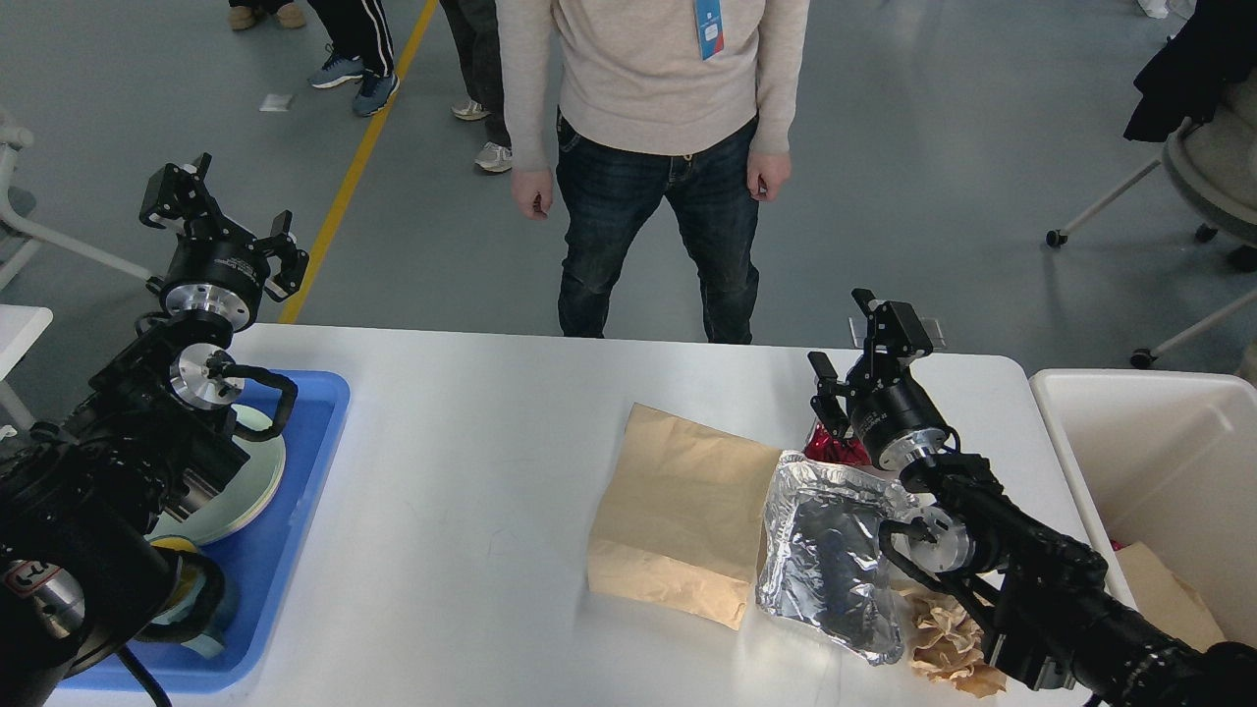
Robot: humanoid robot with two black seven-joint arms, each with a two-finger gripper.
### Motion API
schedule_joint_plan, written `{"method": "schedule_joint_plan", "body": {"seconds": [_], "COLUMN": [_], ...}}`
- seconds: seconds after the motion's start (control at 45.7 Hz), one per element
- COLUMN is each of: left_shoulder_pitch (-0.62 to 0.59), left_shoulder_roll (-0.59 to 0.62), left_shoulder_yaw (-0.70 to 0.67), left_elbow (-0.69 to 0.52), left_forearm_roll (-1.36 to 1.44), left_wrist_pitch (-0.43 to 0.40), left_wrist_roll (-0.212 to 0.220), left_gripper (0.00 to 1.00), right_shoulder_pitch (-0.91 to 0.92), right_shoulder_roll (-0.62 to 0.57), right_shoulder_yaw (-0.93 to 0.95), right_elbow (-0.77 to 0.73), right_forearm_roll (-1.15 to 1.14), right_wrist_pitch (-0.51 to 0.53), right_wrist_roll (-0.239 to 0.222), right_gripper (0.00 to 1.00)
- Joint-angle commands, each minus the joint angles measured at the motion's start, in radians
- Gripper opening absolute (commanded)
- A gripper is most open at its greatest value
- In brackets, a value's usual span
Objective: Tidy desktop
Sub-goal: 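Release the bowl and raise the left gripper above the tray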
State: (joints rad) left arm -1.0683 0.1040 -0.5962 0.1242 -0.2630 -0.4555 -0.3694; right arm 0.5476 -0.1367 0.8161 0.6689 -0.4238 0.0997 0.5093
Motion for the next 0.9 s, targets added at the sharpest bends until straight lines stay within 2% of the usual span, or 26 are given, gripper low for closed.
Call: {"method": "schedule_joint_plan", "body": {"seconds": [0.0,0.613,0.788,0.876], "left_shoulder_pitch": [-0.019,-0.004,0.013,0.059], "left_shoulder_roll": [0.0,-0.015,-0.09,-0.105], "left_shoulder_yaw": [0.001,0.004,0.044,0.091], "left_elbow": [0.0,0.0,-0.002,-0.002], "left_forearm_roll": [0.001,0.005,0.007,0.008], "left_wrist_pitch": [0.0,0.001,0.0,0.0], "left_wrist_roll": [0.0,0.0,-0.006,-0.011], "left_gripper": [0.97,0.97,0.97,0.96], "right_shoulder_pitch": [0.0,0.0,0.0,0.0], "right_shoulder_roll": [0.0,0.002,0.002,0.002], "right_shoulder_yaw": [0.0,0.0,0.0,0.0], "right_elbow": [0.0,-0.002,-0.002,-0.002], "right_forearm_roll": [0.0,0.0,-0.001,0.0], "right_wrist_pitch": [0.0,0.0,0.0,0.0], "right_wrist_roll": [0.0,0.0,0.0,0.0], "right_gripper": [1.0,1.0,1.0,1.0]}}
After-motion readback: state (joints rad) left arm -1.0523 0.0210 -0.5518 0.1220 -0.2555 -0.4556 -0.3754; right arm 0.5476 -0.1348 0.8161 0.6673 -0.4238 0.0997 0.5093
